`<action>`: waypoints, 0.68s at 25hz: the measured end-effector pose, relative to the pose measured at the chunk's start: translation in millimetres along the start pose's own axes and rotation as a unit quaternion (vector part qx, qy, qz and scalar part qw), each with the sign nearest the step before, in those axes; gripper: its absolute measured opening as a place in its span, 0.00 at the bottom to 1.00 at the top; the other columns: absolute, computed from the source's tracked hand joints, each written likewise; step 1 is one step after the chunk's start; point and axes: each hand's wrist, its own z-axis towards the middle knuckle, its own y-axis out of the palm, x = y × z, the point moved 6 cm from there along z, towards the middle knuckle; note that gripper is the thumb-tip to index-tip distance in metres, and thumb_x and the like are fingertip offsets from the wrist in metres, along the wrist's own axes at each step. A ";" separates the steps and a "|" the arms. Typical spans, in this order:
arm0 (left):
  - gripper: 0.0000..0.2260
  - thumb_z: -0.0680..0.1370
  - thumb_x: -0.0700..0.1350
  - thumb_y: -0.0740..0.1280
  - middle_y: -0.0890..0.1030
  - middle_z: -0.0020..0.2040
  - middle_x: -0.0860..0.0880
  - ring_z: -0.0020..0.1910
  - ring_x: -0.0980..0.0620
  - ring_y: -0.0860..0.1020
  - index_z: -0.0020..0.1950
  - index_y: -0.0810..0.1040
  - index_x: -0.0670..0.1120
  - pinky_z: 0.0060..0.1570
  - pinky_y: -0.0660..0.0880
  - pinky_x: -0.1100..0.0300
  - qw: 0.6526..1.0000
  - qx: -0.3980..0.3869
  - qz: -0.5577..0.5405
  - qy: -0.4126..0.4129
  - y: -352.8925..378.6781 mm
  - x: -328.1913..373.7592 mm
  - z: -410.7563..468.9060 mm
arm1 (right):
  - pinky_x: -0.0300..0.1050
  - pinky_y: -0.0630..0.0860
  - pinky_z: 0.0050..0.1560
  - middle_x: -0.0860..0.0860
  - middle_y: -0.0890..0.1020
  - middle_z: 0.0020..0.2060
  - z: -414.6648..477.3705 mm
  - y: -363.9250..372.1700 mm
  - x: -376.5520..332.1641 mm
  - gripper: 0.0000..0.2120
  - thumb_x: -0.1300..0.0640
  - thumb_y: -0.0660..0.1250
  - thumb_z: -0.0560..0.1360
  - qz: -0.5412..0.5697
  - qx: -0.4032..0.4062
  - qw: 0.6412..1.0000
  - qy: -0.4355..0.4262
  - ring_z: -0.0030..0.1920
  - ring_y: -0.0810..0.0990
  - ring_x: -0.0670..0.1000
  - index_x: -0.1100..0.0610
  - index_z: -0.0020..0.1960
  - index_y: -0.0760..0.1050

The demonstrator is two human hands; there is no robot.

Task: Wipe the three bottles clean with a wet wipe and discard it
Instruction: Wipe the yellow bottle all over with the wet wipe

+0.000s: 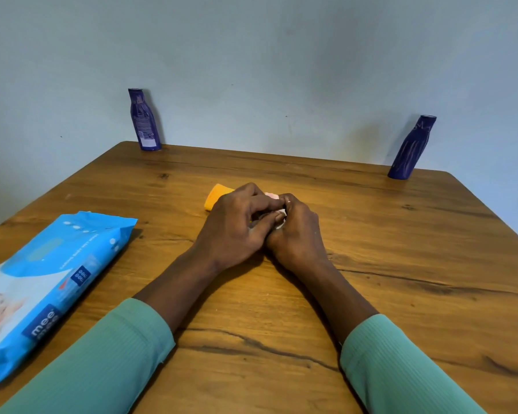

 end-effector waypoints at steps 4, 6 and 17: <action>0.13 0.79 0.47 0.75 0.83 0.48 0.52 0.44 0.60 0.80 0.63 0.86 0.51 0.42 0.69 0.74 0.999 -0.018 0.002 -0.034 -13.1 -22.3 -0.9 | 0.37 0.80 0.43 0.44 0.84 0.50 -0.7 3.1 -2.9 0.25 0.59 0.78 0.72 0.009 -0.030 0.999 -0.010 0.45 0.83 0.43 0.50 0.67 0.76; 0.14 0.78 0.48 0.75 0.85 0.51 0.51 0.46 0.56 0.81 0.64 0.85 0.50 0.42 0.70 0.72 0.994 0.004 0.049 -0.102 -23.9 -44.7 -2.0 | 0.33 0.78 0.45 0.43 0.82 0.57 1.3 2.9 -1.4 0.33 0.57 0.79 0.72 -0.003 -0.046 0.999 0.002 0.49 0.82 0.43 0.48 0.74 0.72; 0.12 0.78 0.43 0.75 0.84 0.54 0.54 0.50 0.60 0.82 0.62 0.86 0.50 0.48 0.80 0.68 0.997 -0.029 -0.034 -0.068 -3.1 -25.2 -8.6 | 0.45 0.84 0.38 0.59 0.87 0.49 12.3 0.2 14.2 0.16 0.54 0.69 0.82 0.250 -0.022 0.959 0.130 0.43 0.88 0.54 0.58 0.68 0.76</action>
